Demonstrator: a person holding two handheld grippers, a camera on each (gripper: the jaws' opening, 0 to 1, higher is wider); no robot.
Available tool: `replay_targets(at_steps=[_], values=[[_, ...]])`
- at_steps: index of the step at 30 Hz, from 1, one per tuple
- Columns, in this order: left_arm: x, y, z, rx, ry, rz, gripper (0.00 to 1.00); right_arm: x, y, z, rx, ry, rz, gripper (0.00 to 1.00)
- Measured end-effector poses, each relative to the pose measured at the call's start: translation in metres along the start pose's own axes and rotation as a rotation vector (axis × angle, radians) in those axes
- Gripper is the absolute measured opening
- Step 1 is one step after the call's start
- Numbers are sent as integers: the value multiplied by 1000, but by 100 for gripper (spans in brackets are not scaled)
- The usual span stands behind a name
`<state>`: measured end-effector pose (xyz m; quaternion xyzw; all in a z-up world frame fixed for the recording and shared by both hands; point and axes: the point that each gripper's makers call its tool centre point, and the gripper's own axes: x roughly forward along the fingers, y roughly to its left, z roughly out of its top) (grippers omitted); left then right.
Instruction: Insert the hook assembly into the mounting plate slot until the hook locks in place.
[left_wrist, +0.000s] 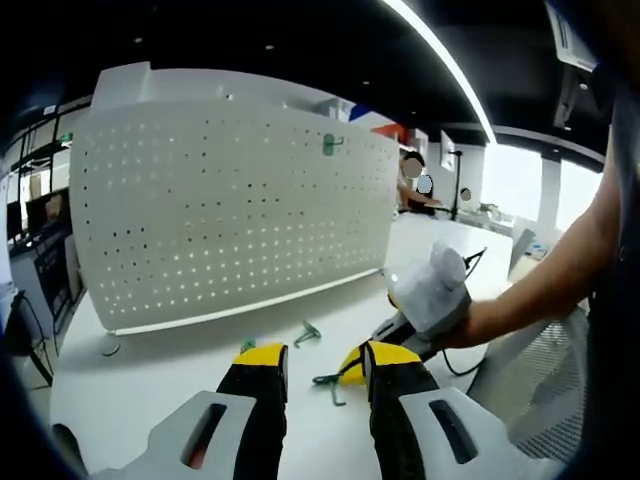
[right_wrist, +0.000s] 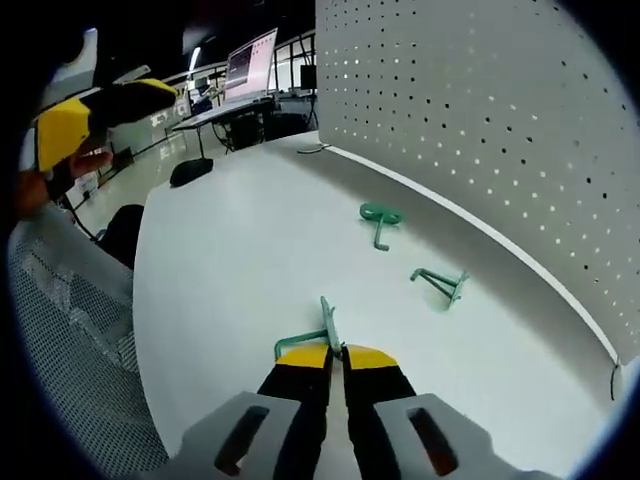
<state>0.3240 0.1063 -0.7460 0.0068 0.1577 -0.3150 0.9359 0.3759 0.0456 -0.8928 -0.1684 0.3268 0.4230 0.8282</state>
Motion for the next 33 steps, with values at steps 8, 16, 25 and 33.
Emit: replay_targets(at_steps=[8,16,25,33], values=[[0,-1,0,3,2,-1,31,-4,-1,4,3,-8,1,3],[2,-5,-1,12,10,-20,31,-17,-1,15,-10,-11,-5,2],[6,-16,-4,69,37,-64,31,-38,1,33,3,-6,10,2],[15,-29,1,208,54,-140,33,-64,1,54,102,-9,50,2]])
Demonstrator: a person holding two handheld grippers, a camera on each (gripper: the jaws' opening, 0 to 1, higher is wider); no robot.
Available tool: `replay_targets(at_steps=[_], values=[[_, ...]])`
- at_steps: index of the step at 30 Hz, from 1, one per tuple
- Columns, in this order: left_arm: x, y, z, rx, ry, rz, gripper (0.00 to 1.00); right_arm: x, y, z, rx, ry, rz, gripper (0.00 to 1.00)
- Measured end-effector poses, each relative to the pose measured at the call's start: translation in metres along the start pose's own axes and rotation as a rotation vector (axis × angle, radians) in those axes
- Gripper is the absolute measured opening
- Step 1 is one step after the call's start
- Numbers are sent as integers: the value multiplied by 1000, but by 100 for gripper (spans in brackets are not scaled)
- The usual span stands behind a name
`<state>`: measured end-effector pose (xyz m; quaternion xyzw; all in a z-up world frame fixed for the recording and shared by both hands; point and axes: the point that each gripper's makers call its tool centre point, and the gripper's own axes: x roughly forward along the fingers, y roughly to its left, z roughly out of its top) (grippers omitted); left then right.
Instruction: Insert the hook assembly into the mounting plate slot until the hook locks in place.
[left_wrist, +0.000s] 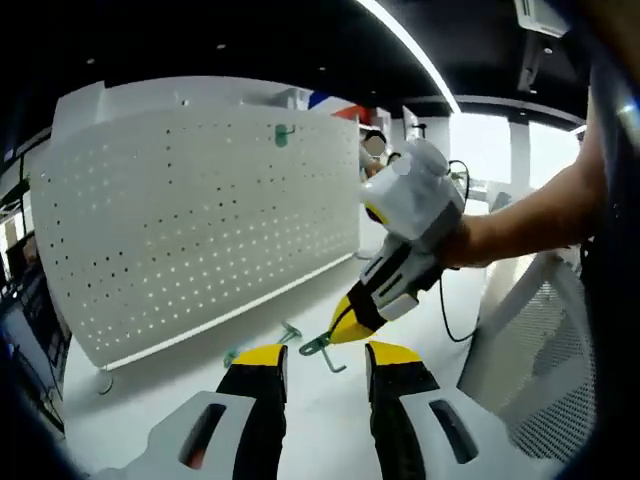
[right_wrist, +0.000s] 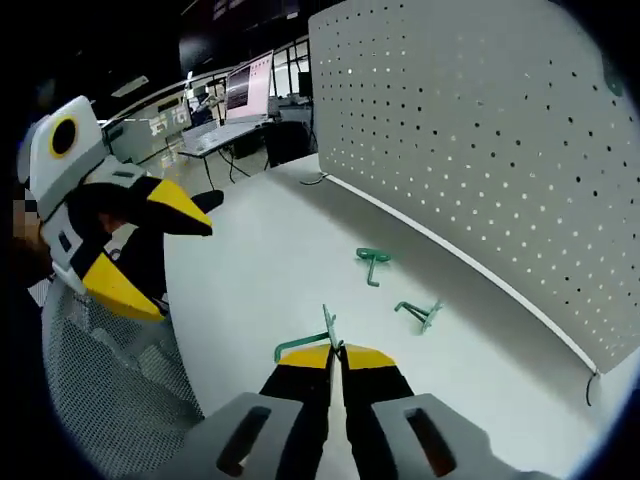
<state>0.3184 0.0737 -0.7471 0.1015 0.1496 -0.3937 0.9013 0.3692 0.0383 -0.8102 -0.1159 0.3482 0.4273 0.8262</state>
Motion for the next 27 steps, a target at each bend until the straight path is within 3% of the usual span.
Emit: replay_targets(at_steps=[6,16,17,27], values=[[11,-11,-12,153,53,-88,31,-9,5,5,101,21,54,2],[16,-14,-20,242,86,-133,25,-11,24,-2,341,104,189,2],[17,-16,-22,254,92,-143,25,-11,27,-6,373,136,207,2],[19,-25,-38,383,143,-183,19,-11,41,-18,501,215,314,2]])
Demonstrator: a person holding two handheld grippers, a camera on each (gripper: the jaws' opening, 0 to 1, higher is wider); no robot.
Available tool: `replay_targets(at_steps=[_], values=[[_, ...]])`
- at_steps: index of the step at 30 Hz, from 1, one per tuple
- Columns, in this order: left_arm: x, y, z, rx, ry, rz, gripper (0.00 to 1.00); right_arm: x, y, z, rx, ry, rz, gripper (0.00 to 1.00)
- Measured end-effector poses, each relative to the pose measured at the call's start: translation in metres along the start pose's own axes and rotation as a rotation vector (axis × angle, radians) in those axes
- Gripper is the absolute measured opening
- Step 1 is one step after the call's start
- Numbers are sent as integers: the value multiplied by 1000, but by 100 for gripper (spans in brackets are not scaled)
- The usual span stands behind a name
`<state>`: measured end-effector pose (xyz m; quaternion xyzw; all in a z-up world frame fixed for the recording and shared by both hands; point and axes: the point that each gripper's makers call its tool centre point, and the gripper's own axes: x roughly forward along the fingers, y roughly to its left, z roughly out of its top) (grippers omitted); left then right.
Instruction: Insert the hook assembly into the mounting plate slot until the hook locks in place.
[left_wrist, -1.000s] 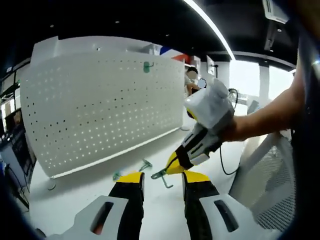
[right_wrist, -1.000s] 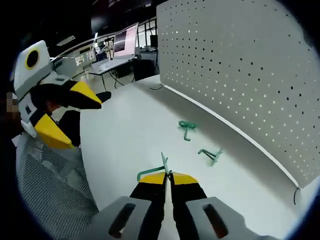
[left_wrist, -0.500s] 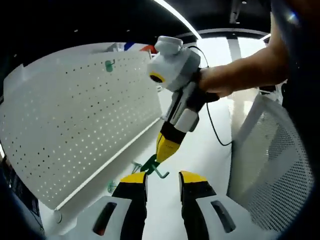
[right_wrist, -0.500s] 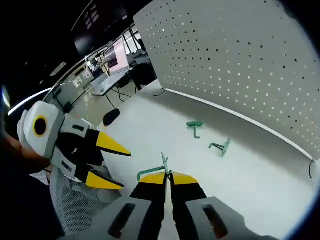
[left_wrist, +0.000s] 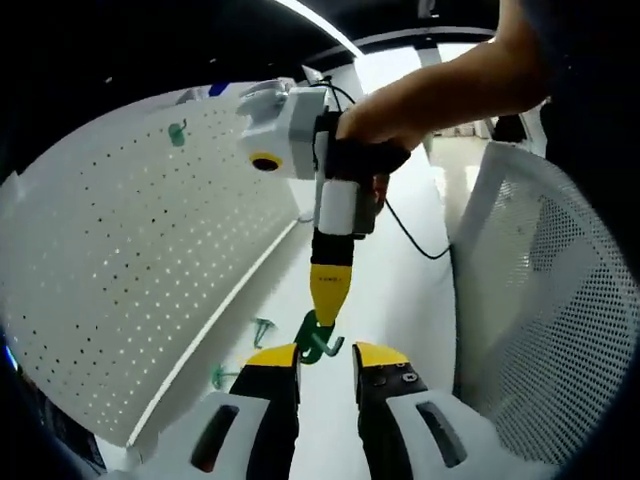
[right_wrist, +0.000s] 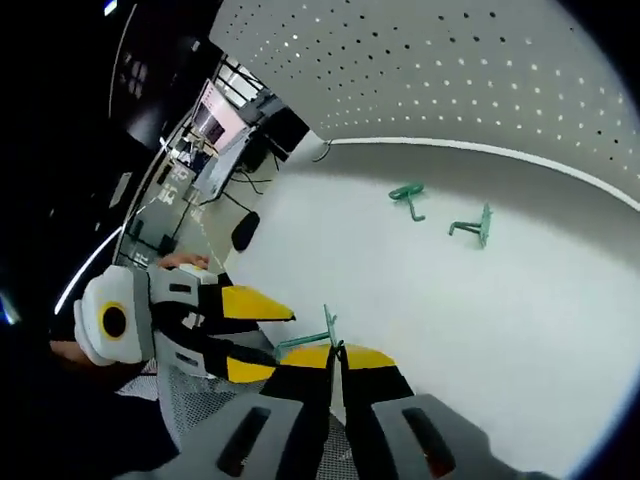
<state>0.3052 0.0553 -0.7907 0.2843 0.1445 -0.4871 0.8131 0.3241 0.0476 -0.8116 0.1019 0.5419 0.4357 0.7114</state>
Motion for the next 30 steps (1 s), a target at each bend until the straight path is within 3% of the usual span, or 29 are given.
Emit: replay_targets(at_steps=[5,7,18,26,30], values=[[3,-5,-1,122,31,-2,15,2,1,-9,34,34,24,2],[5,-8,-2,137,42,-6,13,2,6,-11,77,39,60,2],[7,-14,-4,188,64,-18,7,2,9,-16,65,67,58,2],[7,-13,-4,177,65,-11,4,3,11,-18,68,76,61,2],[6,-8,-4,119,58,-2,3,0,14,-10,41,33,65,1]])
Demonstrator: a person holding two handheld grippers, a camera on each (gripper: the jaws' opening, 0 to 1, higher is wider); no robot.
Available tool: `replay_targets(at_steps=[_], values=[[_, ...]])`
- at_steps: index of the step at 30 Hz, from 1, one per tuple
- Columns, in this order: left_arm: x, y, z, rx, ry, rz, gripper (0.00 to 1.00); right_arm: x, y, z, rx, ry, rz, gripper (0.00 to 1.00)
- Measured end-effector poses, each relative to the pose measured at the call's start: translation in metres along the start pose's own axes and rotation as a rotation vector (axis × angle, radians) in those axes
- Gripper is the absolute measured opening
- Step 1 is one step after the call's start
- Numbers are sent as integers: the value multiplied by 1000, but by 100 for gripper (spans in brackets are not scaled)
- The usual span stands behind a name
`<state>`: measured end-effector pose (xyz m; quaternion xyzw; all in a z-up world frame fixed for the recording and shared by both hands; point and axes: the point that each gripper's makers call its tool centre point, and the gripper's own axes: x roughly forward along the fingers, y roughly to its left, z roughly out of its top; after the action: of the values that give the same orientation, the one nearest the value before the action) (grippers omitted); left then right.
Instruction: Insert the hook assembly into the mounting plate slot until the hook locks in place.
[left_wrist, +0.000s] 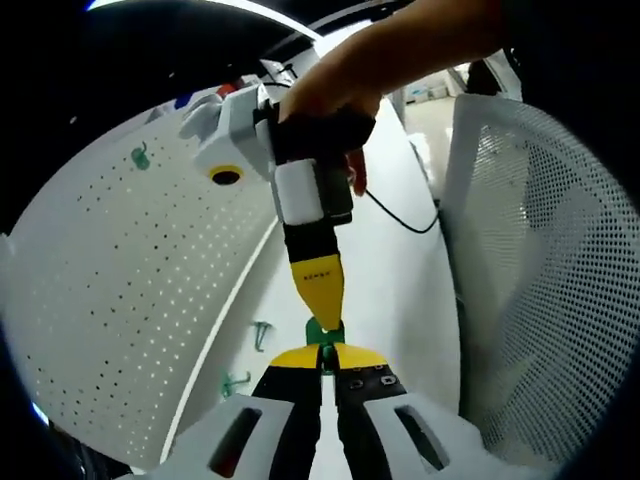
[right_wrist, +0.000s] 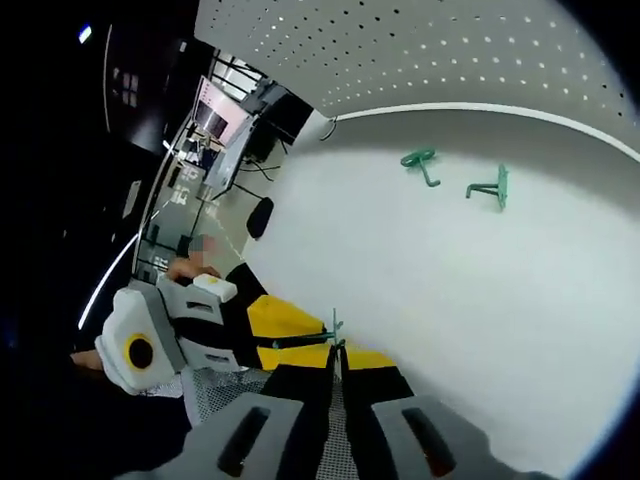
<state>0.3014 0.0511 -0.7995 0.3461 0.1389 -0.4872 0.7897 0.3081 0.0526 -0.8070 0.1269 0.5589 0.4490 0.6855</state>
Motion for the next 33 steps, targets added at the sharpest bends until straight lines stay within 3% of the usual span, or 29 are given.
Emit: replay_targets(at_steps=[3,6,16,19,26,33], values=[[-2,6,-1,-110,-19,11,3,-1,5,0,-50,-3,-8,1],[-3,13,-4,-157,-18,30,3,-3,8,5,-82,-29,-8,2],[-12,36,-9,-352,-43,99,3,-21,25,35,-235,-206,-30,8],[-15,43,-6,-423,-68,114,3,-24,29,35,-281,-222,-40,9],[-15,50,0,-453,-74,125,3,-28,29,36,-380,-241,-86,15],[-20,65,4,-544,-105,153,3,-37,27,42,-489,-318,-140,22]])
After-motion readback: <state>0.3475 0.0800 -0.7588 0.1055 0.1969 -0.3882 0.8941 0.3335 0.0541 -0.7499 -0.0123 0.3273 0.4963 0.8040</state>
